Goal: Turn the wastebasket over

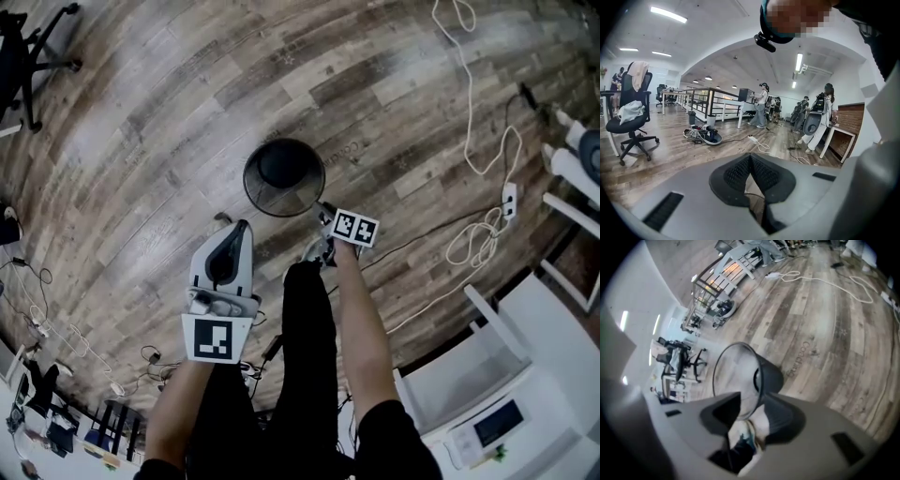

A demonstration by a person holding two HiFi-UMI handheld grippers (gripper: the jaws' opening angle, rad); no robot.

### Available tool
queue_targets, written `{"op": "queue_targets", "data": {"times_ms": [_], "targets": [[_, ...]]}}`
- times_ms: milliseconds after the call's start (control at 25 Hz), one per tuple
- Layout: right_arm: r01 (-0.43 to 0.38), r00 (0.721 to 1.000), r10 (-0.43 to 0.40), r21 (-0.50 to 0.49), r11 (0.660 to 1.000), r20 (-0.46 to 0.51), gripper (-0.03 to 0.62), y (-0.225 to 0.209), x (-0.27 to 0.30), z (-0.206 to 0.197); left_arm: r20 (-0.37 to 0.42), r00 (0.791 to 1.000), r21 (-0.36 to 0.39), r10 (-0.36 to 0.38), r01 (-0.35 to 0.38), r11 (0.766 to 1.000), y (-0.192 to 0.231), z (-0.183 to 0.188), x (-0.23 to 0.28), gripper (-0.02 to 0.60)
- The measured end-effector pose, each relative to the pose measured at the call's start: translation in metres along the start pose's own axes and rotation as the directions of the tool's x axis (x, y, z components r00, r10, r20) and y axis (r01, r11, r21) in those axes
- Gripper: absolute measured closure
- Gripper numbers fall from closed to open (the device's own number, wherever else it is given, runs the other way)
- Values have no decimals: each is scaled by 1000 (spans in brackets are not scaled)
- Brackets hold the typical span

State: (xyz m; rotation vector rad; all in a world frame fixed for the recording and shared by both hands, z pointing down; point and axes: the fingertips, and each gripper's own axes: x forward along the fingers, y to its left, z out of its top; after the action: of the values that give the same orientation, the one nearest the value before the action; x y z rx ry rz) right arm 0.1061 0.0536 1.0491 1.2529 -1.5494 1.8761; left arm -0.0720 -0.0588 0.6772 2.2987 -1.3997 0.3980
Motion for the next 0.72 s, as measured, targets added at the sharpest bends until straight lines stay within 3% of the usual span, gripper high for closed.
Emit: {"op": "queue_targets", "data": {"times_ms": [160,280,480,720], "targets": [[1,999,-4,-69,998,-42,424,37,-29,-18,7,1000,-30,10,-10,1000,-5,23,-18,548],[54,997,-60,-132,990,-47,501,65,-59,-27,7,1000,-16,12,-12,1000,-10,49,-34,548],[185,983,-180,-266,946,44,554,115,-112,-16,9,1000,10,-19,19,1000,-22,99,-60,548],[212,974,-180,-281,936,135,562,179,-172,3,10,999,50,-31,30,998,-26,154,-87,548]]}}
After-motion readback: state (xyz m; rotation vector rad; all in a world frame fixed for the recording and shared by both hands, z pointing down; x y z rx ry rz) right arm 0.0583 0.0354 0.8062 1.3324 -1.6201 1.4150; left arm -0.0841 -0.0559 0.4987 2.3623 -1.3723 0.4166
